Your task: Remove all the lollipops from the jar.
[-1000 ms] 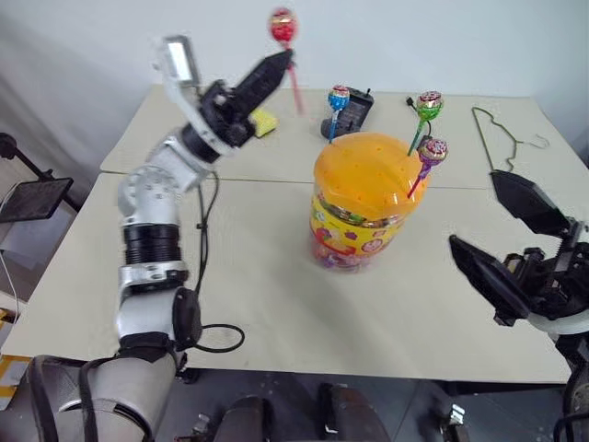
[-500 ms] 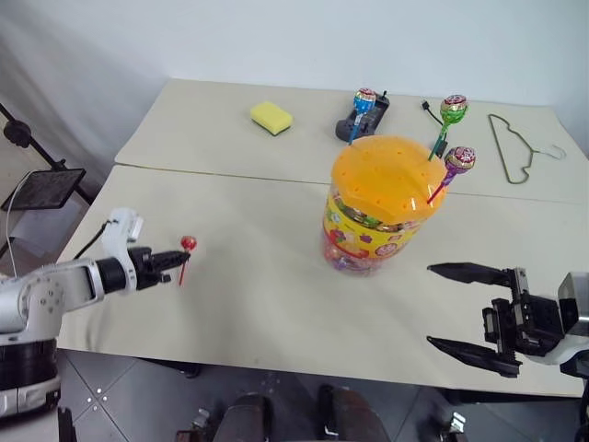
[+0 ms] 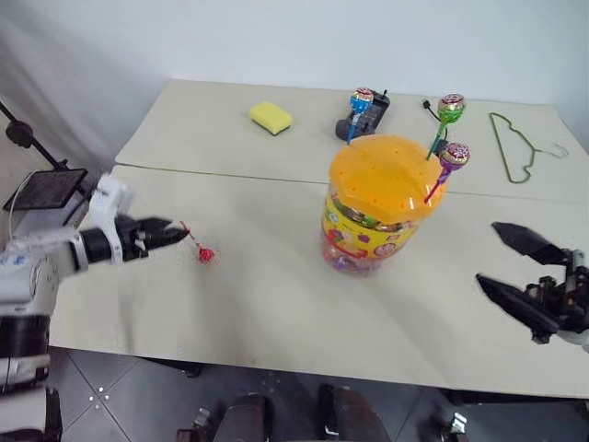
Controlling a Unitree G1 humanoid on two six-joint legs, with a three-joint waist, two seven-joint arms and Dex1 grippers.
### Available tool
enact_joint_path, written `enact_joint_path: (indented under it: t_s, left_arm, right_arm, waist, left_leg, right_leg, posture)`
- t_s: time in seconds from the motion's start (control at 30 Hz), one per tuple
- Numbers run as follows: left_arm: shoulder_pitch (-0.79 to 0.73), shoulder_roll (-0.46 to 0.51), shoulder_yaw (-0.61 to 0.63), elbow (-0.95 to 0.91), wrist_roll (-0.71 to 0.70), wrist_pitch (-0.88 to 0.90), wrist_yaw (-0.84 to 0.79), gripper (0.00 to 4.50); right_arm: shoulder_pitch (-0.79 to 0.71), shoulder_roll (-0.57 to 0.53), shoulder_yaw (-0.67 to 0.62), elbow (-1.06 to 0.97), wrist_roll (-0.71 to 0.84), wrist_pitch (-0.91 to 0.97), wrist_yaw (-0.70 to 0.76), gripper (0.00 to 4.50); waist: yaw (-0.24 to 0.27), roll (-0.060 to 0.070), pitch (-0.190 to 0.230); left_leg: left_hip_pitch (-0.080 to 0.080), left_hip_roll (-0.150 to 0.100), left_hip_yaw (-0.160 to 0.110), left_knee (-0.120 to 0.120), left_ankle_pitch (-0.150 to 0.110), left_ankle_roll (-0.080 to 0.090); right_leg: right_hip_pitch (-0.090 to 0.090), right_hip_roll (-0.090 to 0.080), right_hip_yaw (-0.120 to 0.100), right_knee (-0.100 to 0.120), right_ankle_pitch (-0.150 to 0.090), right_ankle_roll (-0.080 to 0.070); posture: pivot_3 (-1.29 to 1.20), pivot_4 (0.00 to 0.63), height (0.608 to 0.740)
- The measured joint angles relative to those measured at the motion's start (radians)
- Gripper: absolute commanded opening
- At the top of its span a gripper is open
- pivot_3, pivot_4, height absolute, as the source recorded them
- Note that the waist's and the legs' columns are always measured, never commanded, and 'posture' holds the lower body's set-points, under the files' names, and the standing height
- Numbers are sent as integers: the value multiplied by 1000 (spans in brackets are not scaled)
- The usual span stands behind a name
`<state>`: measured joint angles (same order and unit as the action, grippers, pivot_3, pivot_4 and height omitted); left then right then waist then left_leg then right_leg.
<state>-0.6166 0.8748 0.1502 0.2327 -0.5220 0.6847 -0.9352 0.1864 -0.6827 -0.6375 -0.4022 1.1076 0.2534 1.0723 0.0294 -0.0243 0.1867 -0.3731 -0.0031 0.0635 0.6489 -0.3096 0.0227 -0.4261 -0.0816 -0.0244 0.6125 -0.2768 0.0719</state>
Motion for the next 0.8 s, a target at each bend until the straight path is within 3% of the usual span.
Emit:
enact_joint_path:
  t_s: [0.27,0.47,0.77,0.8]
  left_arm:
    - [-467,-410,-18,311,-20,-250,-149,2918]
    - [-600,-564,-54,513,33,-393,-200,2918]
    - [-671,-642,-74,652,95,-429,-256,346]
    - [-675,-650,-75,663,100,-438,-260,346]
  right_arm:
    - [-57,85,-4,-97,22,-7,-160,4500]
    - [-72,111,4,-152,18,-16,-220,4500]
    - [-49,129,4,-193,17,-19,-257,4500]
    - [-47,130,3,-195,17,-20,-260,4500]
  waist:
    - [-9,0,0]
    - [-8,0,0]
    - [-6,0,0]
    - [-6,0,0]
  left_leg:
    - [-5,-1,6,8,1,8]
    - [-6,0,10,15,0,10]
    - [-6,0,11,17,-3,17]
    - [-6,0,11,17,-3,17]
  right_leg:
    - [-1,3,0,2,5,10]
    - [-2,4,0,6,5,10]
    - [-1,3,2,7,6,11]
    - [-1,3,2,7,6,11]
  posture:
    - [0,150,740]
    - [0,150,740]
    - [0,150,740]
    - [0,150,740]
